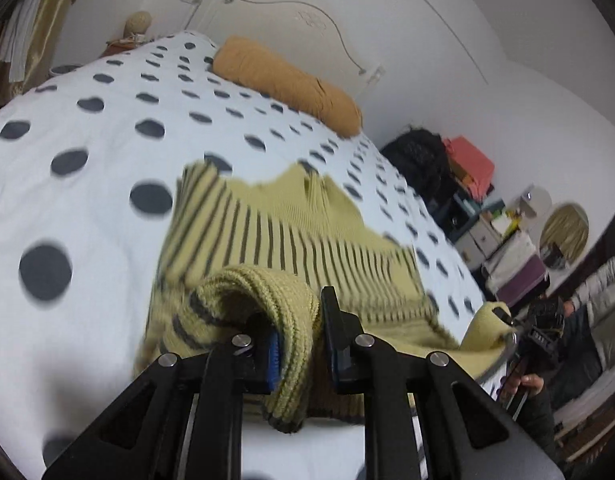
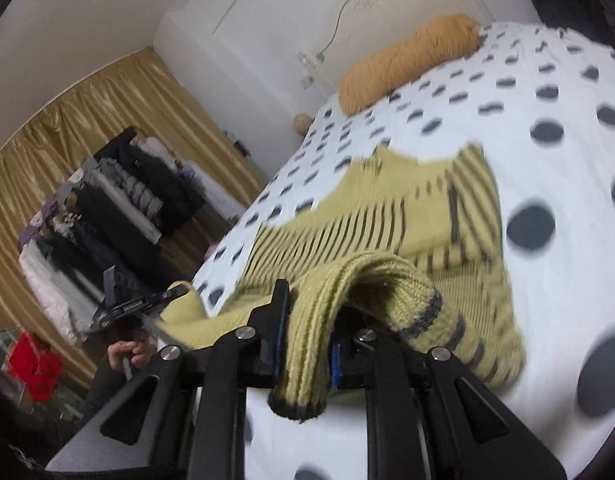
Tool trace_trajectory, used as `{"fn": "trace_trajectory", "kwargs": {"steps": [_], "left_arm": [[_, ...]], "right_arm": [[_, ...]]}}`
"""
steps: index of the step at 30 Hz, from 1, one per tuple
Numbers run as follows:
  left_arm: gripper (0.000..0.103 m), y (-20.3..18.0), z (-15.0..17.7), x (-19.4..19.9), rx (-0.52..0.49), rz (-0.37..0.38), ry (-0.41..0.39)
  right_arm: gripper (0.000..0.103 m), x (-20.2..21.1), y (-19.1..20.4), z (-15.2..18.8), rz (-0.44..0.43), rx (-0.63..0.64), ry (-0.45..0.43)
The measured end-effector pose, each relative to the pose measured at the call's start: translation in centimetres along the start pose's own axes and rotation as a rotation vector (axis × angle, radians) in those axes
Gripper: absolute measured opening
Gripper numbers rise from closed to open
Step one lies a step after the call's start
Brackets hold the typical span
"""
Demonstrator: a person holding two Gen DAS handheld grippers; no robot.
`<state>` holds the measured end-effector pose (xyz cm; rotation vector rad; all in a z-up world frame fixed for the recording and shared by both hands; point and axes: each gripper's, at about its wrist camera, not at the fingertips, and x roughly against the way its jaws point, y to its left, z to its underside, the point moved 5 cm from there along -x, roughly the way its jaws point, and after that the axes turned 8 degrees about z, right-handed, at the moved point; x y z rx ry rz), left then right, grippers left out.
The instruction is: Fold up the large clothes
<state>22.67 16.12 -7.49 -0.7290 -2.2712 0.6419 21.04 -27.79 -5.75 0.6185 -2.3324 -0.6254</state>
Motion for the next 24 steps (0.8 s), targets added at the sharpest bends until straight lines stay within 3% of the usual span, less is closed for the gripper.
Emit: {"fn": "trace_trajectory", "kwargs": {"steps": [7, 10, 14, 17, 18, 20, 22, 23, 24], "left_arm": [[0.016, 4.7, -13.2, -10.0, 0.032, -0.089, -0.042], [0.011, 7.3, -16.7, -14.9, 0.034, -0.142, -0.025], [0.011, 12.9, -16.1, -21.9, 0.131, -0.221, 0.078], [0.015, 16.4, -14.4, -24.9, 0.227, -0.25, 0.159], [0.015, 16.9, -14.4, -24.9, 0.255, -0.231, 0.159], [0.017, 17.2, -15.0, -24.0, 0.304, -0.169, 0.123], [0.018, 17.1, -15.8, -23.0, 0.356, -0.127, 0.108], [0.023, 17.1, -16.3, -22.5, 0.382, -0.11, 0.098], [0.028, 17.1, -16.7, -22.0, 0.4, -0.09, 0.087]], "right_arm": [[0.017, -7.2, -3.1, -12.2, 0.086, -0.019, -0.074], [0.017, -11.0, -5.7, -16.0, 0.154, -0.031, -0.078], [0.018, -17.3, -11.4, -16.6, 0.28, -0.098, -0.001], [0.021, -21.7, -15.7, -14.5, 0.404, -0.173, 0.179], [0.021, -22.1, -16.6, -14.0, 0.403, -0.208, 0.194], [0.022, -21.2, -17.1, -14.4, 0.34, -0.267, 0.143], [0.029, -20.0, -17.0, -15.1, 0.309, -0.285, 0.131], [0.038, -19.4, -16.9, -15.5, 0.335, -0.281, 0.129], [0.072, -18.4, -17.1, -16.1, 0.418, -0.267, 0.108]]}}
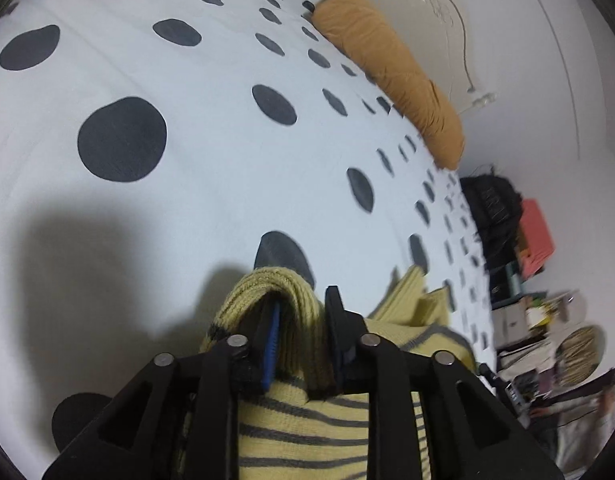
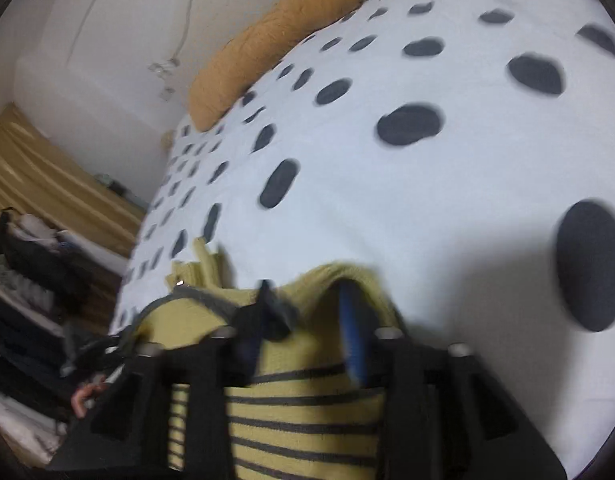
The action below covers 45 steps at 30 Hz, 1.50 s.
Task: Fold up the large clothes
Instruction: 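Fold the hem over onto the collar with both grippers and release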
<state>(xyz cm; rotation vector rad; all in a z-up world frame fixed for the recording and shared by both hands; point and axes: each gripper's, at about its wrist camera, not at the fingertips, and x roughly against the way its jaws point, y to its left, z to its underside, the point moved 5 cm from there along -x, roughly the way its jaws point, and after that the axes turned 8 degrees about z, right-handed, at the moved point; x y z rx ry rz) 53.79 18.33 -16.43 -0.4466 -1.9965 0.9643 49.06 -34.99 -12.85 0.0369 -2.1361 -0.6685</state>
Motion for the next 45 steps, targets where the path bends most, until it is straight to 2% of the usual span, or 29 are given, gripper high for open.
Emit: {"fn": "trace_trajectory", "kwargs": {"steps": [1, 2, 3, 4, 5, 6, 9, 13, 16, 18, 20, 23, 25, 28, 30, 31, 32, 33, 34, 35, 36, 40, 45], "left_arm": [[0.036, -0.1, -0.3, 0.6, 0.009, 0.001, -0.015], [0.071, -0.2, -0.8, 1.9, 0.001, -0.063, -0.08], [0.099, -0.1, -1.3, 3.1, -0.011, -0.123, -0.144], [0.102, -0.2, -1.6, 5.2, -0.028, -0.165, -0.237], [0.102, -0.6, -1.5, 6.6, -0.033, -0.155, -0.272], [0.102, -0.6, -1.4, 7.5, -0.024, -0.139, -0.269], [0.102, 0.2, 1.7, 9.9, 0.059, -0.099, -0.154], [0.102, 1.6, 10.0, 12.8, 0.1, -0.041, -0.055], [0.102, 2.5, 16.7, 13.5, 0.1, -0.015, 0.003], [0.102, 2.6, 20.1, 13.5, 0.119, 0.049, 0.029], [0.102, 2.6, 22.3, 12.3, 0.135, 0.114, 0.039], [0.102, 2.3, 22.3, 10.0, 0.127, 0.104, 0.013], [0.102, 1.4, 21.4, 9.0, 0.097, 0.131, -0.024], [0.102, 0.7, 19.7, 6.8, 0.108, 0.153, -0.046], [0.102, 0.9, 18.8, 5.3, 0.133, 0.15, -0.059], [0.102, 0.9, 18.3, 4.9, 0.138, 0.147, -0.07], [0.101, 0.6, 18.0, 4.6, 0.128, 0.147, -0.086], [0.089, 0.5, 17.7, 4.6, 0.119, 0.141, -0.109], [0.074, 0.5, 17.4, 4.8, 0.108, 0.127, -0.129], [0.036, 0.8, 17.4, 4.8, 0.1, 0.093, -0.135], [0.032, 1.1, 17.5, 4.9, 0.101, 0.082, -0.127], [0.029, 1.8, 18.1, 5.2, 0.117, 0.053, -0.128], [0.029, -1.3, 19.0, 8.1, 0.054, 0.045, -0.146]], "right_arm": [[0.093, 1.1, -0.4, -0.4, 0.059, -0.005, -0.049], [0.094, 2.0, -0.7, -0.8, 0.079, -0.009, -0.093], [0.094, 3.0, -1.1, -1.1, 0.081, -0.013, -0.117], [0.094, 3.7, -1.4, -1.2, 0.076, -0.023, -0.108], [0.094, 4.3, -1.7, -1.1, 0.069, -0.042, -0.074], [0.094, 4.9, -2.1, -0.8, 0.071, -0.051, -0.043], [0.094, 8.4, -2.7, 2.1, 0.065, -0.07, -0.023], [0.094, 12.6, -4.3, 8.5, 0.01, -0.125, 0.005], [0.094, 12.6, -5.9, 13.9, -0.033, -0.202, 0.101], [0.094, 12.3, -6.5, 16.8, -0.116, -0.275, 0.136], [0.094, 11.6, -6.5, 18.6, -0.176, -0.326, 0.147], [0.094, 10.5, -5.1, 18.2, -0.21, -0.311, 0.069], [0.095, 8.5, -3.3, 17.3, -0.279, -0.314, 0.079], [0.095, 5.7, -1.7, 16.5, -0.233, -0.291, 0.085], [0.095, 4.6, -0.6, 15.7, -0.242, -0.256, 0.036], [0.089, 4.5, 0.0, 15.3, -0.254, -0.239, -0.002], [0.079, 4.4, 0.3, 15.1, -0.267, -0.217, -0.023], [0.049, 4.3, 0.6, 14.9, -0.271, -0.187, -0.03], [0.037, 4.0, 0.5, 15.0, -0.246, -0.169, -0.024], [0.036, 4.0, 0.2, 15.0, -0.225, -0.173, -0.027], [0.033, 4.2, 0.2, 15.1, -0.221, -0.169, -0.031], [0.03, 5.7, 1.3, 15.1, -0.137, -0.058, -0.076], [0.029, 9.4, 3.1, 15.2, -0.1, 0.008, -0.132]]}}
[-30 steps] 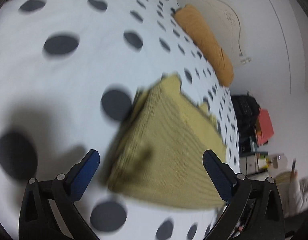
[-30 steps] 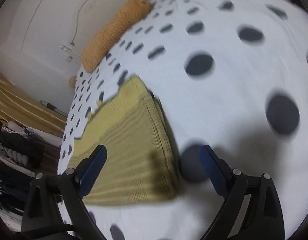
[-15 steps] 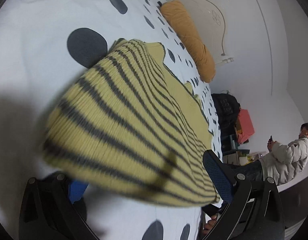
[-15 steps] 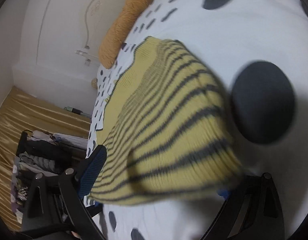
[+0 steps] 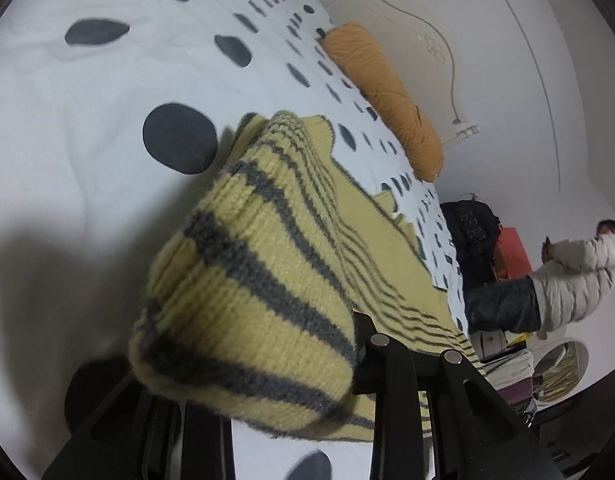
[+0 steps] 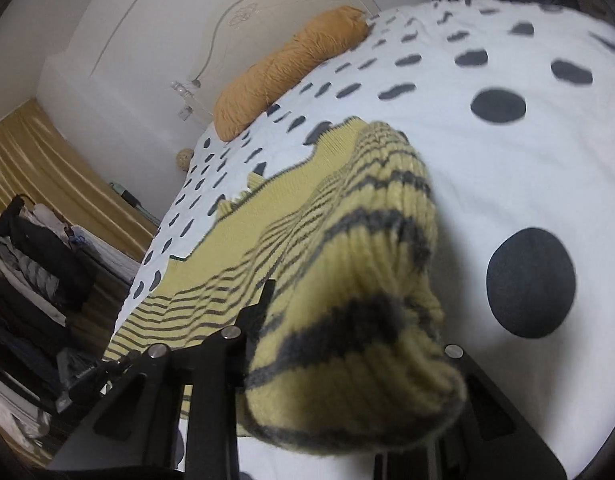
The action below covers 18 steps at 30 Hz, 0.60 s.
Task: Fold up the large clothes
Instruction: 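Fold the hem over onto the collar with both grippers and release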
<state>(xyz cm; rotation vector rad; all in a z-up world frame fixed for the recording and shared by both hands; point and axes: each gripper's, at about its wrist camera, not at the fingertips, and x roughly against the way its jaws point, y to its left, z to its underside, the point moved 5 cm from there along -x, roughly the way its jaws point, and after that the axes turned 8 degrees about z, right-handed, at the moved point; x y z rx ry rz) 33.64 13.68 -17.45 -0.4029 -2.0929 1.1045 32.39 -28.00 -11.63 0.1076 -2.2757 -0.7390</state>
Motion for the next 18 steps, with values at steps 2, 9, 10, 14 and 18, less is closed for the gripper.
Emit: {"fn": "trace_trajectory", "kwargs": {"steps": [2, 9, 10, 14, 18], "left_arm": [[0.029, -0.9, 0.9, 2.4, -0.019, 0.003, -0.002], [0.03, 1.9, 11.2, 13.0, 0.064, 0.01, 0.077], [0.03, 2.7, 12.9, 13.8, 0.072, -0.001, 0.091], [0.035, 7.6, 16.8, 15.1, 0.195, 0.044, 0.085], [0.037, 7.0, 17.5, 15.7, 0.107, 0.008, 0.048]], "right_arm": [[0.028, 2.2, 0.5, 0.6, -0.005, 0.003, 0.006], [0.029, 11.2, -2.5, 8.2, -0.019, -0.022, 0.126], [0.029, 11.9, -3.2, 9.4, -0.013, -0.033, 0.143], [0.035, 12.3, -6.9, 14.7, 0.069, -0.068, 0.201], [0.046, 12.1, -9.8, 15.8, -0.011, -0.243, 0.187]]}}
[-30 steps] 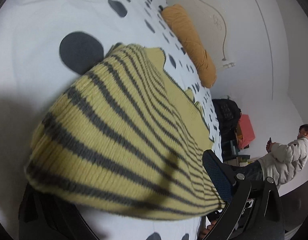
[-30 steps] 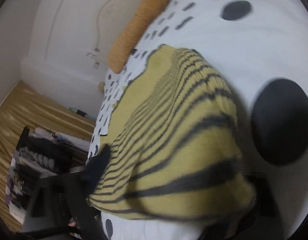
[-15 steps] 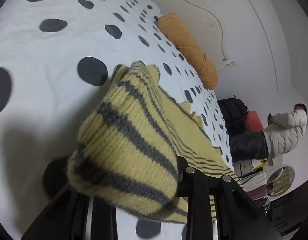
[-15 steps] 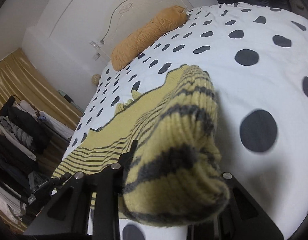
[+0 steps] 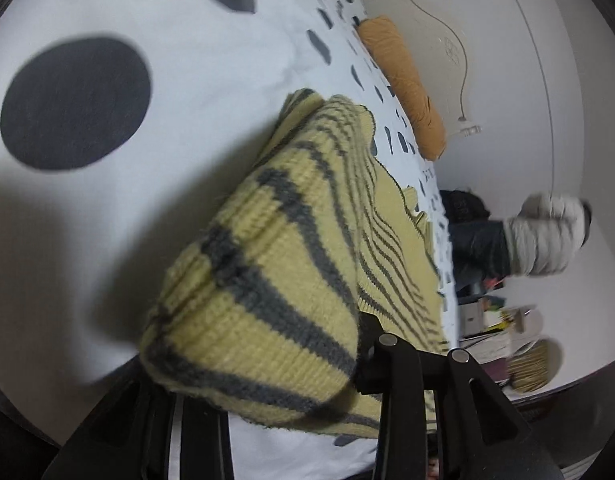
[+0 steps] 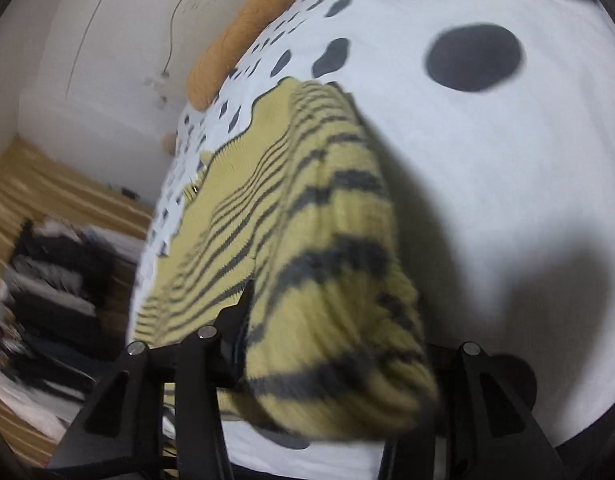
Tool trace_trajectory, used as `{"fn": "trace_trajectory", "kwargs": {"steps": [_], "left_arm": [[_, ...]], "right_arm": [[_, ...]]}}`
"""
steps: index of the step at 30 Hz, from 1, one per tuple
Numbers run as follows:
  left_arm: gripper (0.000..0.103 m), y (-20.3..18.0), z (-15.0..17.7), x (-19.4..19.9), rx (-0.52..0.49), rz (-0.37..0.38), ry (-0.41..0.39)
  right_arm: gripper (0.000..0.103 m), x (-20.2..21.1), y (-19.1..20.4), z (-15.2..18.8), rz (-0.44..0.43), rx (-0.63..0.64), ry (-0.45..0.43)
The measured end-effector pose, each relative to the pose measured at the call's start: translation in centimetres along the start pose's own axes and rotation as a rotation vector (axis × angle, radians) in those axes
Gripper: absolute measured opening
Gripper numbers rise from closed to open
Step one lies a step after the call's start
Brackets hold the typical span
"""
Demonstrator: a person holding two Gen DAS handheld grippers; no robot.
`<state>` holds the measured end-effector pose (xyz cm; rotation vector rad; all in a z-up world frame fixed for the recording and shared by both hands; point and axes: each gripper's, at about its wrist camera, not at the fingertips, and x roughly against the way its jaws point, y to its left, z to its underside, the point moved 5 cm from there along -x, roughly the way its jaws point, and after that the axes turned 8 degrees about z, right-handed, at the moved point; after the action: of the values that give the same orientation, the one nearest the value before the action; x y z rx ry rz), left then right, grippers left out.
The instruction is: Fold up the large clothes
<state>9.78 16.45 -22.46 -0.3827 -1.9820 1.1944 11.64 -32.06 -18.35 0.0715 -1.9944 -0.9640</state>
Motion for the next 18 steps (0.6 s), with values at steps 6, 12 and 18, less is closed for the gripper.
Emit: {"fn": "trace_trajectory", "kwargs": {"steps": [6, 12, 18], "left_arm": [[0.044, -0.6, 0.7, 0.5, -0.015, -0.046, -0.003], [0.077, -4.1, 1.6, -0.5, -0.17, -0.223, 0.001], [0.078, -4.3, 1.9, 0.1, -0.145, -0.241, -0.04]], "right_arm": [[0.063, 8.1, -1.8, -0.5, 0.252, 0.015, -0.155], [0.059, 10.2, 9.5, 0.3, 0.167, 0.372, -0.272], [0.024, -1.2, 21.2, 4.4, -0.078, 0.538, -0.061]]}}
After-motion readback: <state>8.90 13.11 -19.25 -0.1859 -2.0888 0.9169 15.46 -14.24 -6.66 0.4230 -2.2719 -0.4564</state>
